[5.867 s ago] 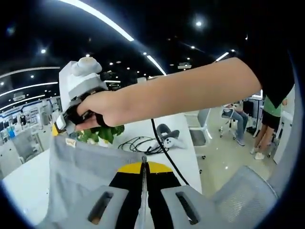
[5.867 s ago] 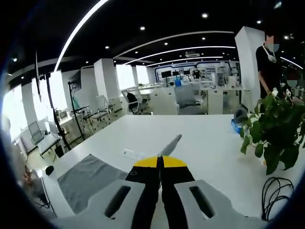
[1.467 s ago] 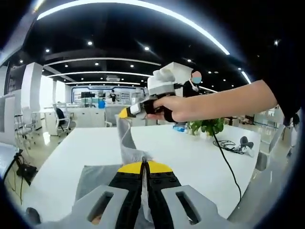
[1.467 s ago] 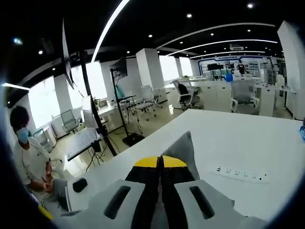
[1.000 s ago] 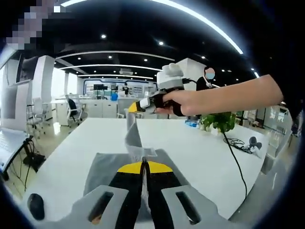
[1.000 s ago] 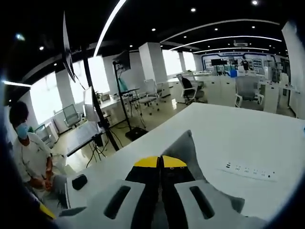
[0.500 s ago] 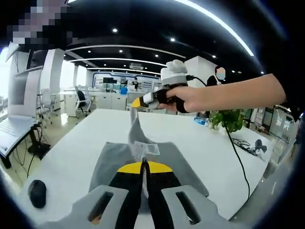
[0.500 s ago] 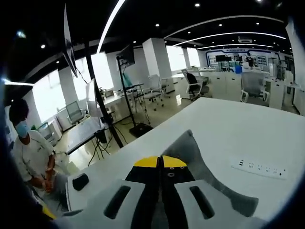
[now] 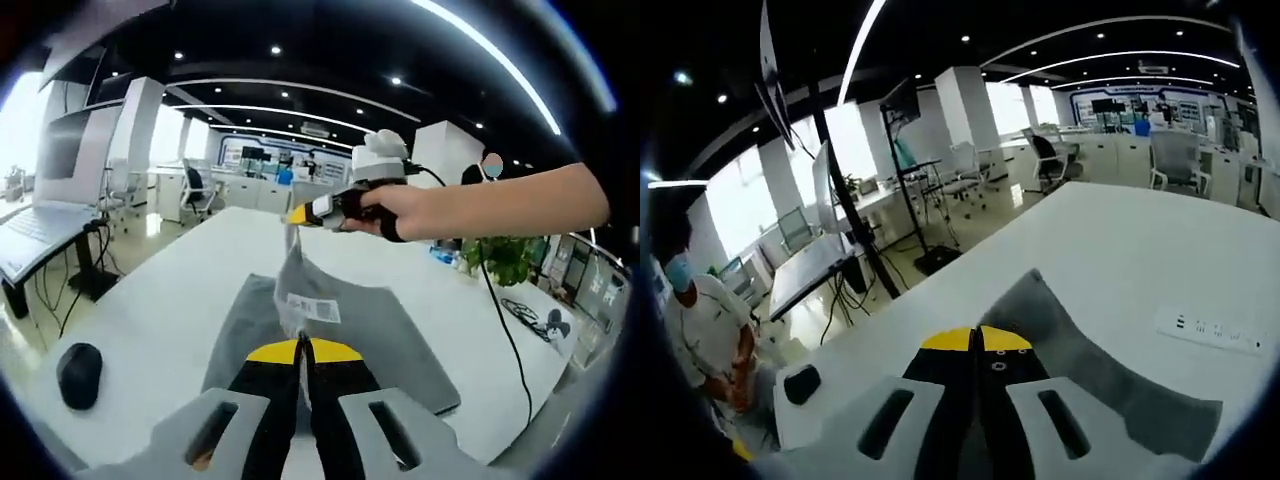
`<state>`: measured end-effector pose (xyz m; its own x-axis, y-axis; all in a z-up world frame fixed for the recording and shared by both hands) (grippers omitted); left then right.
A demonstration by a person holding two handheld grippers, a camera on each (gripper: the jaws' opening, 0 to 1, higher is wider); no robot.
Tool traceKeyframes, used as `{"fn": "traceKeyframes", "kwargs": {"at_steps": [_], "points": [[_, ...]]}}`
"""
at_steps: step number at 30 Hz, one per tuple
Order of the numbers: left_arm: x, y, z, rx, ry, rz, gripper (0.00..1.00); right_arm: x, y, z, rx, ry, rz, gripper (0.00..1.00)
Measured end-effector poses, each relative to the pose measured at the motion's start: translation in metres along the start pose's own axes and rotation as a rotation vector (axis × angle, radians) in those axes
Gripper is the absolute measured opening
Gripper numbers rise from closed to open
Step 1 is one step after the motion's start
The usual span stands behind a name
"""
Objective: Fold the towel on the table until its edges align and the towel forms a compact rectangular stack.
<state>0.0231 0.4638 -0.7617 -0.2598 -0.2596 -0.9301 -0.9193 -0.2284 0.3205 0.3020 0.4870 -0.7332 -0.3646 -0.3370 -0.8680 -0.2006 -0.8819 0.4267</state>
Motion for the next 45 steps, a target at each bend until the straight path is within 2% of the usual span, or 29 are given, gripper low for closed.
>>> {"fn": "traceKeyframes", "kwargs": {"at_steps": [5, 7, 12, 22, 35, 40, 45], "points": [[0.015, -0.009, 0.016, -0.031, 0.042, 0.032, 0.02, 0.011, -0.017, 0.0, 0.003, -0.009, 0.023, 0.0], [0.016, -0.01, 0.019, -0.038, 0.046, 0.036, 0.02, 0.015, -0.023, 0.001, 0.006, 0.025, 0.04, 0.0], [0.023, -0.016, 0.031, -0.068, 0.077, 0.056, 0.03, 0.021, -0.037, -0.001, 0.013, 0.009, 0.054, 0.0], [0.039, -0.025, 0.046, -0.103, 0.113, 0.088, 0.02, 0.047, -0.068, 0.0, 0.045, -0.003, 0.076, 0.0], [0.061, -0.026, 0.057, -0.135, 0.195, 0.14, 0.03, 0.069, -0.091, 0.001, 0.054, 0.027, 0.114, 0.0], [0.066, -0.028, 0.066, -0.156, 0.242, 0.143, 0.03, 0.075, -0.097, 0.001, 0.046, 0.041, 0.129, 0.0], [0.066, -0.03, 0.07, -0.176, 0.244, 0.159, 0.03, 0.077, -0.101, 0.001, 0.026, 0.068, 0.145, 0.0]]}}
Point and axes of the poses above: the point that each gripper's makers call its tool centre point, and the gripper's own axes: y roughly backward along the fingers, z roughly to its left, x roughly out of its underside, the point moved 9 cm from there along y, roughly backward along the fingers, and after that the axes turned 2 degrees about -x, right-handed, at the moved point
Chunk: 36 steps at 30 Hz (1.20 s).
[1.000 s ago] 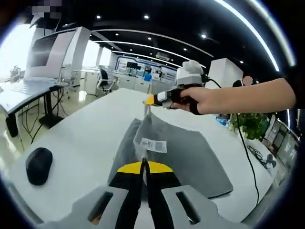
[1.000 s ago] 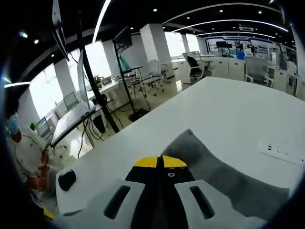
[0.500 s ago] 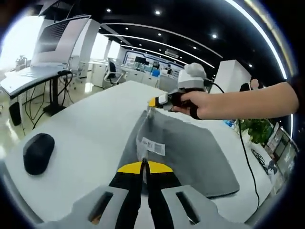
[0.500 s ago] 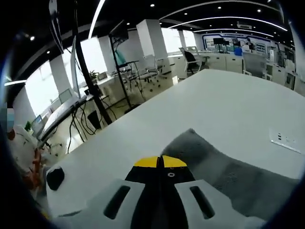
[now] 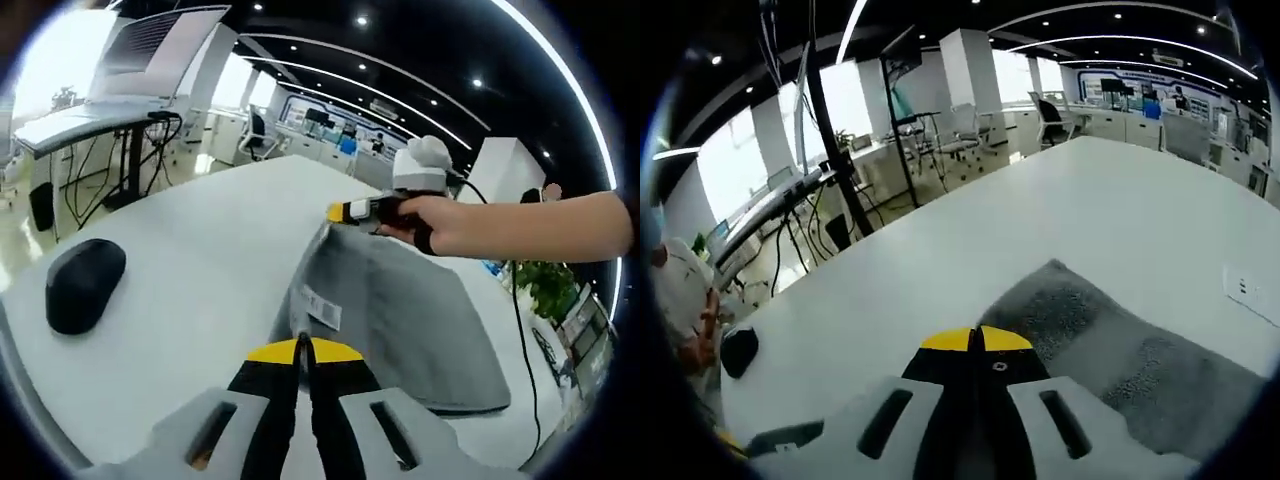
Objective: Fold the towel on the table until its edges align and the towel forms a compact rectangular stack.
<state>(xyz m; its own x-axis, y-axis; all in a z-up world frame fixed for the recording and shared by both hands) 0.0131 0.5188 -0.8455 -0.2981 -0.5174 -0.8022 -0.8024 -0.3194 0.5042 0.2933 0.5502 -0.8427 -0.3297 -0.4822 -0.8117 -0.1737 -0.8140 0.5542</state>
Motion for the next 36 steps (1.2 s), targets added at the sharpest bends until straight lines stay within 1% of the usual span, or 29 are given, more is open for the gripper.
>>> {"fn": "traceKeyframes", "kwargs": {"at_steps": [1, 2, 3, 4, 5, 6, 8, 9, 11, 15, 17, 20, 24, 26, 29, 34, 36], "points": [[0.0, 0.0, 0.002, -0.01, -0.009, 0.003, 0.04, 0.0, 0.0, 0.0, -0.005, 0.0, 0.002, 0.0], [-0.001, -0.001, 0.002, -0.008, -0.016, -0.012, 0.08, 0.001, 0.0, 0.0, -0.006, 0.004, 0.009, 0.0], [-0.004, -0.002, 0.0, 0.019, -0.026, -0.043, 0.11, 0.001, 0.0, 0.0, -0.005, 0.008, 0.014, 0.02], [-0.005, 0.0, 0.0, 0.013, -0.023, -0.039, 0.13, 0.002, 0.0, 0.0, -0.009, 0.027, 0.016, 0.03], [-0.006, -0.001, -0.001, 0.006, -0.044, -0.037, 0.13, 0.002, 0.001, -0.001, -0.009, 0.052, 0.016, 0.05], [-0.008, -0.001, -0.002, 0.002, -0.093, -0.029, 0.14, 0.001, 0.002, -0.002, -0.005, 0.063, 0.014, 0.08], [-0.008, -0.001, -0.005, 0.001, -0.108, -0.024, 0.18, 0.0, 0.004, -0.003, -0.001, 0.069, 0.013, 0.14], [-0.009, -0.001, -0.007, -0.001, -0.114, -0.024, 0.2, -0.001, 0.003, -0.006, 0.003, 0.069, 0.014, 0.15], [-0.009, -0.002, -0.008, -0.017, -0.139, -0.023, 0.24, -0.002, 0.005, -0.01, 0.007, 0.068, 0.015, 0.16], [-0.009, -0.001, -0.011, -0.018, -0.163, -0.016, 0.27, -0.003, 0.013, -0.012, 0.007, 0.073, 0.01, 0.17], [-0.008, 0.0, -0.013, -0.019, -0.175, -0.013, 0.3, -0.004, 0.018, -0.015, 0.01, 0.072, 0.012, 0.19], [-0.007, 0.001, -0.019, -0.007, -0.188, -0.009, 0.37, -0.004, 0.026, -0.018, 0.015, 0.074, 0.008, 0.2], [-0.008, 0.003, -0.026, 0.013, -0.205, -0.011, 0.4, -0.006, 0.037, -0.022, 0.013, 0.07, 0.002, 0.23], [-0.009, 0.003, -0.028, 0.023, -0.215, -0.009, 0.45, -0.006, 0.038, -0.025, 0.006, 0.064, 0.005, 0.27], [-0.01, 0.005, -0.036, 0.043, -0.237, -0.007, 0.51, -0.008, 0.042, -0.026, 0.003, 0.068, -0.001, 0.29], [-0.009, 0.005, -0.046, 0.073, -0.275, 0.0, 0.55, -0.009, 0.054, -0.028, -0.006, 0.082, -0.002, 0.33], [-0.009, 0.006, -0.051, 0.087, -0.284, 0.006, 0.56, -0.01, 0.057, -0.036, -0.01, 0.085, 0.0, 0.34]]}}
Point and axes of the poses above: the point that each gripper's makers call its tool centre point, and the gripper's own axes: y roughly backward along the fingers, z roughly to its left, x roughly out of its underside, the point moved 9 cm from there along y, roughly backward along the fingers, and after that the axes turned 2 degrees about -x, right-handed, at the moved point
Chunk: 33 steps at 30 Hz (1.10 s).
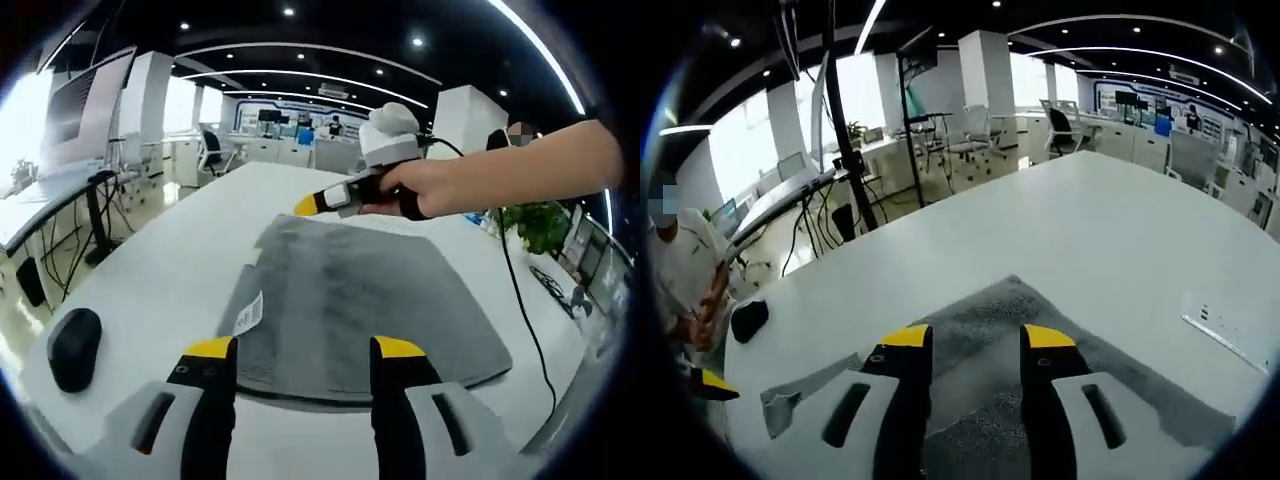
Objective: Fold the towel on the table until its edges align and the towel forms a compact rectangular stack.
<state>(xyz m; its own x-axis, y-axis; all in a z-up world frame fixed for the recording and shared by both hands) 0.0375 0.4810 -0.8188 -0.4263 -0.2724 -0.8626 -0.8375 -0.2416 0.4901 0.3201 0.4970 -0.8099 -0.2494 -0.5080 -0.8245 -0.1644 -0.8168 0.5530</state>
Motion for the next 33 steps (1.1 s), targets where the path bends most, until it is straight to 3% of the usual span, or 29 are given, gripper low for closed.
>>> {"fn": "traceKeyframes", "kwargs": {"at_steps": [9, 16, 23, 33], "points": [[-0.007, 0.0, -0.032, 0.078, -0.051, 0.015, 0.56, 0.0, 0.027, -0.024, -0.012, -0.011, 0.006, 0.35], [-0.017, 0.001, -0.058, 0.134, -0.095, 0.011, 0.56, 0.003, 0.06, -0.047, 0.017, -0.017, 0.001, 0.35], [-0.021, 0.0, -0.086, 0.183, -0.12, 0.006, 0.56, 0.014, 0.101, -0.073, 0.062, -0.027, 0.003, 0.35], [-0.029, 0.002, -0.127, 0.248, -0.174, -0.014, 0.57, 0.031, 0.147, -0.093, 0.104, -0.009, 0.022, 0.34]]}}
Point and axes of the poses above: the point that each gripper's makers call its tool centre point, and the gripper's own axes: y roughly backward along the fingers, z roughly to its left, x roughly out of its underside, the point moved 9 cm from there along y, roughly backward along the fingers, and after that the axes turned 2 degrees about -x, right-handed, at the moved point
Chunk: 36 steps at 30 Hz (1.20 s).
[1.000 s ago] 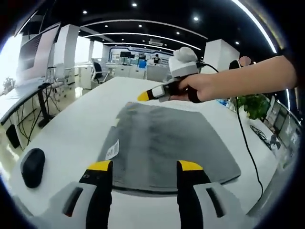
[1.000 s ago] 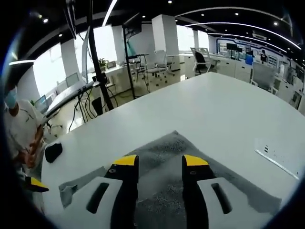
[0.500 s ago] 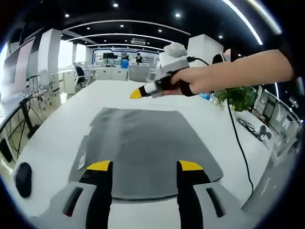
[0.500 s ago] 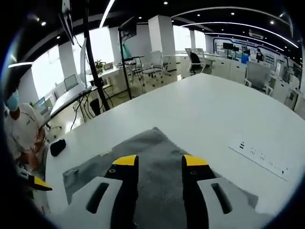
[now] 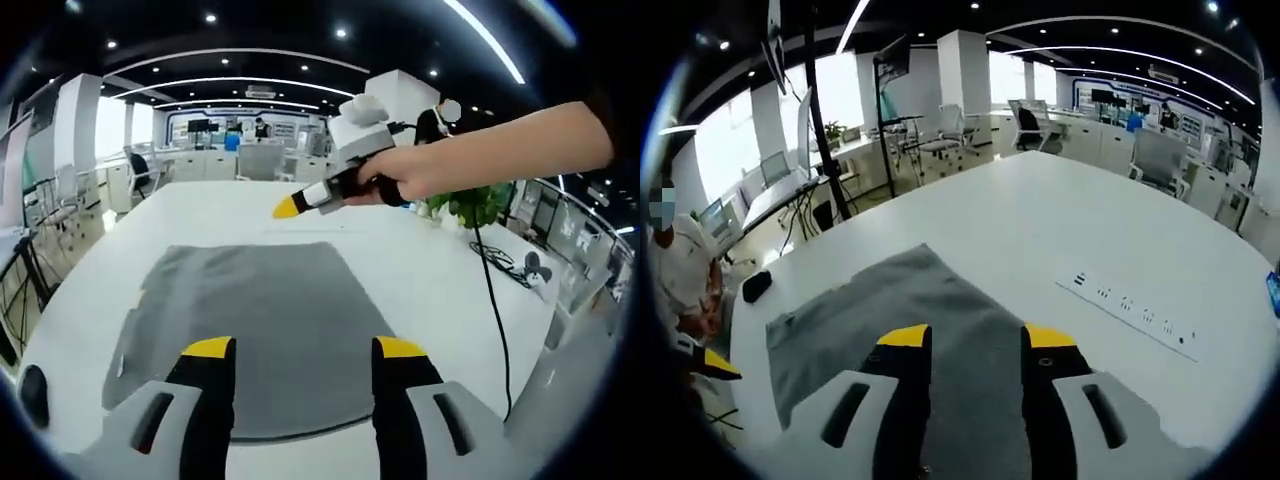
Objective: Fold the towel on the table until its edges align and the towel forms a compact rectangular stack.
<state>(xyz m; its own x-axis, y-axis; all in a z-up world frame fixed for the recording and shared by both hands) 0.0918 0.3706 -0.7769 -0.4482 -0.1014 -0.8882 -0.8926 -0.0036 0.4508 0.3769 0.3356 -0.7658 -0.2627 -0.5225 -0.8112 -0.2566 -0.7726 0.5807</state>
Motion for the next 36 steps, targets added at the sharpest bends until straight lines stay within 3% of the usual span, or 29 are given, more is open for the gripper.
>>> {"fn": "traceKeyframes", "kwargs": {"at_steps": [8, 19, 23, 36], "points": [[0.003, -0.01, -0.033, 0.064, -0.036, 0.027, 0.57, 0.016, 0.027, -0.022, 0.031, -0.016, 0.01, 0.35], [0.008, -0.029, -0.069, 0.175, -0.085, 0.09, 0.57, 0.041, 0.036, -0.047, 0.048, -0.05, 0.041, 0.35], [0.012, -0.034, -0.074, 0.202, -0.128, 0.121, 0.57, 0.051, 0.035, -0.054, 0.055, -0.09, 0.051, 0.34], [0.026, -0.05, -0.08, 0.221, -0.149, 0.186, 0.54, 0.075, 0.026, -0.063, 0.054, -0.127, 0.09, 0.32]]}}
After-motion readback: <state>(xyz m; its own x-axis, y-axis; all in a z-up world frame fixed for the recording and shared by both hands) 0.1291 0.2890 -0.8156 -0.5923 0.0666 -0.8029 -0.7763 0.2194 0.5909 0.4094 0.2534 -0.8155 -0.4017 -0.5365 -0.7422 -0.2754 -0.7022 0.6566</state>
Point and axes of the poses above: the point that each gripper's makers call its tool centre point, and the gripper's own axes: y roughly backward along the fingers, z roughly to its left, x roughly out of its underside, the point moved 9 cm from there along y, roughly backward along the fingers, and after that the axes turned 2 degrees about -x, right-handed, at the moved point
